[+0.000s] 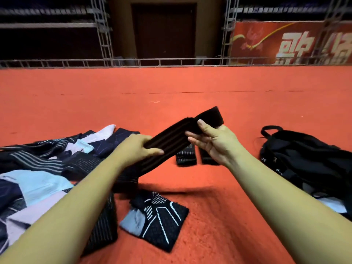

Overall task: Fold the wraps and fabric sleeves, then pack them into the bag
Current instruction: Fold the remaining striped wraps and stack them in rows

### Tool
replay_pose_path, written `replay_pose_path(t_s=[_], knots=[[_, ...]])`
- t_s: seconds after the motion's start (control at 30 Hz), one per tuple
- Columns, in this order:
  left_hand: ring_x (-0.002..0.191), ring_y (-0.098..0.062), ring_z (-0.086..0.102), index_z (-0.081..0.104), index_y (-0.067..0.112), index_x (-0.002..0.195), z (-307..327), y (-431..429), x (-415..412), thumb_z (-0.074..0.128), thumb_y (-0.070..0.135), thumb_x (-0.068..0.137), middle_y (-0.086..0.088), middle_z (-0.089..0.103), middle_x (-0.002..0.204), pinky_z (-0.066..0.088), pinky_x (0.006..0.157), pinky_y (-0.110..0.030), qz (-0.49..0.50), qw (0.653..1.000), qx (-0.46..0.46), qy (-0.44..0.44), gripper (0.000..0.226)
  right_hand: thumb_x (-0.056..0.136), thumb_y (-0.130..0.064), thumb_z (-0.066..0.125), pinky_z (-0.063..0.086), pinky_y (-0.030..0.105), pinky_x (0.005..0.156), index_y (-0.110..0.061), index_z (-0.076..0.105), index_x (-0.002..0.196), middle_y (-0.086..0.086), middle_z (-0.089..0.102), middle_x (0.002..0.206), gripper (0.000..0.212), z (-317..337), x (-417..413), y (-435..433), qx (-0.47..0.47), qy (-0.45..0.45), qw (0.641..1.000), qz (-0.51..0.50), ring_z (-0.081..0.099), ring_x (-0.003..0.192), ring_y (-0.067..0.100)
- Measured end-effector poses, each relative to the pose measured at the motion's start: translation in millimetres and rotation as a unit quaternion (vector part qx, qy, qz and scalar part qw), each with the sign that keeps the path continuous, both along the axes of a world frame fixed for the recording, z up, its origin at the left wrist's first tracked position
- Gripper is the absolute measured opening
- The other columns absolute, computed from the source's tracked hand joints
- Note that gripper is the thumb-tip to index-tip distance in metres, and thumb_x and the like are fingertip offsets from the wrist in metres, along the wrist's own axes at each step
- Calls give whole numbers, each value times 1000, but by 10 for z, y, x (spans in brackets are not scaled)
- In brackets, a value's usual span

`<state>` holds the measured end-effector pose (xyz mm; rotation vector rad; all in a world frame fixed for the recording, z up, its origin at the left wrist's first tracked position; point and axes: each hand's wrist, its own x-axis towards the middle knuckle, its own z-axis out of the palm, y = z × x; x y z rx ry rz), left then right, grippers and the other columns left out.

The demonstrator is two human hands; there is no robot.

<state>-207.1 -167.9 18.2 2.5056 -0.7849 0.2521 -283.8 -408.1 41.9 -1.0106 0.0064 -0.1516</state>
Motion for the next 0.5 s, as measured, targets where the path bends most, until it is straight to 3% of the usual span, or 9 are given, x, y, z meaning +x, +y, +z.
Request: replay_pose_path(t_s=[0.07, 0.17, 0.27, 0.33, 0.43, 0.5], knots=[[60, -10, 56, 58, 24, 61, -41, 197, 88, 78, 47, 80, 7, 59, 59, 39, 57, -29, 32, 991, 100, 80, 36, 95, -5, 59, 62, 41, 76, -2, 56, 93, 10, 68, 91, 5, 6, 16, -40, 7, 1, 999, -33, 73, 84, 37], [76, -18, 63, 59, 28, 66, -42, 410, 141, 75, 40, 84, 6, 64, 70, 45, 69, -34, 44, 982, 154, 95, 26, 95, -6, 60, 62, 40, 69, 3, 54, 109, 17, 68, 103, 18, -45, 65, -149, 84, 1, 992, -97, 73, 81, 36], [93, -30, 62, 67, 24, 86, 88, 490, 170, 69, 32, 91, -6, 61, 86, 41, 71, -35, 90, 985, 146, -5, 8, 97, -8, 57, 62, 39, 67, 1, 57, 99, 15, 72, 87, 10, -45, 87, -219, 131, -2, 983, -131, 74, 73, 31], [95, -34, 63, 68, 22, 98, 232, 471, 214, 65, 31, 92, -13, 68, 97, 45, 70, -37, 140, 979, 113, -98, 12, 98, -9, 56, 61, 42, 75, 1, 54, 96, 16, 68, 93, 11, -37, 93, -227, 148, 2, 979, -144, 73, 76, 33], [91, -40, 63, 65, 21, 100, 482, 382, 201, 60, 29, 93, -13, 70, 100, 43, 68, -39, 174, 967, 48, -179, 12, 98, -11, 56, 57, 45, 87, 1, 51, 99, 17, 64, 98, 13, 4, 98, -206, 184, 1, 972, -150, 69, 87, 36], [89, -43, 62, 65, 20, 101, 592, 334, 185, 60, 26, 93, -16, 69, 97, 43, 68, -40, 175, 967, 23, -184, 12, 98, -13, 57, 59, 41, 78, 1, 51, 104, 18, 64, 98, 15, 31, 107, -193, 191, -7, 969, -154, 70, 86, 34]])
